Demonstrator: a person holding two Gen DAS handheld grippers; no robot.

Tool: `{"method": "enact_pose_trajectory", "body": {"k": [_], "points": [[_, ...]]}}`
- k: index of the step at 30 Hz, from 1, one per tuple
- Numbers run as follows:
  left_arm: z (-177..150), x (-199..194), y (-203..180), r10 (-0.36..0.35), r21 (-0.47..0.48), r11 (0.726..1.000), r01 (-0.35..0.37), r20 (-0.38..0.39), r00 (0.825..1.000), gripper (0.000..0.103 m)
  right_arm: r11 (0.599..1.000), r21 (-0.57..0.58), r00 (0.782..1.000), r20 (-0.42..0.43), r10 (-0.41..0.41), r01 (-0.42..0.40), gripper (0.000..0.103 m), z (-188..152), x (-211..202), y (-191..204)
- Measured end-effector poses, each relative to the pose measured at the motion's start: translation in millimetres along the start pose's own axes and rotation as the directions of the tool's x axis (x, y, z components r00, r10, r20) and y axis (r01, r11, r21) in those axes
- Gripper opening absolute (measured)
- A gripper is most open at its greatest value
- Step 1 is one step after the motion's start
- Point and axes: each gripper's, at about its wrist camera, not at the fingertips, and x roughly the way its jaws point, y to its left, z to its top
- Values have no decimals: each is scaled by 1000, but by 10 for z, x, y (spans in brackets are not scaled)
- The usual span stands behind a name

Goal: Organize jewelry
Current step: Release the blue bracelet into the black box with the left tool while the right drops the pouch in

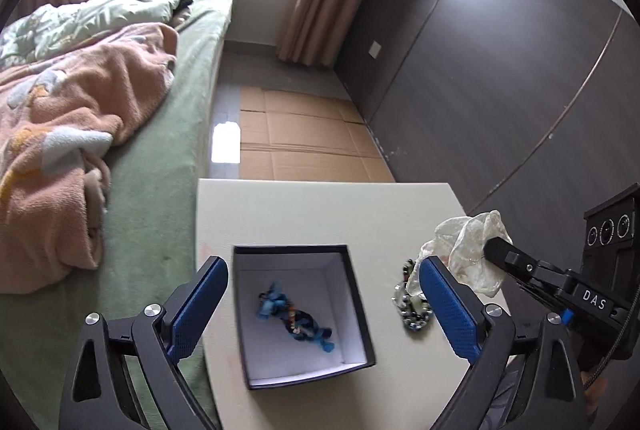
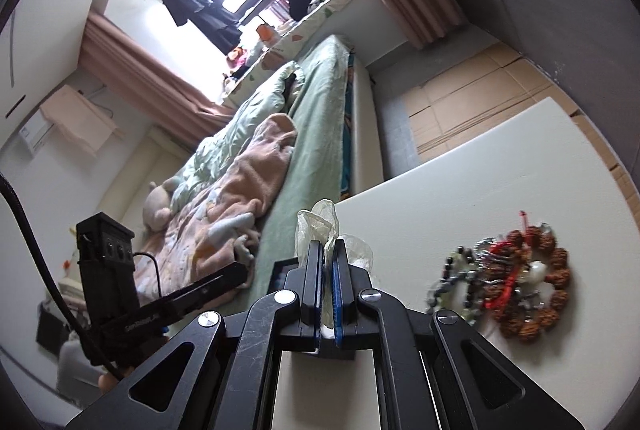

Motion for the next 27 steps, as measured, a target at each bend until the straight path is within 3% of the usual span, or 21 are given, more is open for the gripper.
{"method": "enact_pose_trajectory", "body": {"k": [12, 18, 19, 21, 22, 27], "points": [[-82, -95, 519, 43, -130, 991, -41, 11, 999, 97, 999, 9, 996, -67, 52, -51, 6, -61, 441, 161], [-79, -99, 567, 59, -149, 987, -57, 13, 998, 97, 991, 19, 982, -133, 133, -132, 6, -81, 633, 301], [-74, -102, 557, 58, -147, 988, -55, 14, 998, 97, 993, 12, 980, -160, 117, -116, 10, -89, 671, 320], [-70, -108, 514, 56, -137, 989, -53, 14, 998, 97, 996, 13, 977, -196, 85, -84, 43, -108, 701, 308], [-67, -106, 480, 51, -130, 990, -49, 12, 999, 97, 997, 16, 981, -182, 71, -69, 65, -111, 655, 283], [-55, -94, 214, 25, -79, 997, -25, 2, 1000, 97, 998, 32, 995, -93, 47, -44, 70, -44, 240, 178]]}}
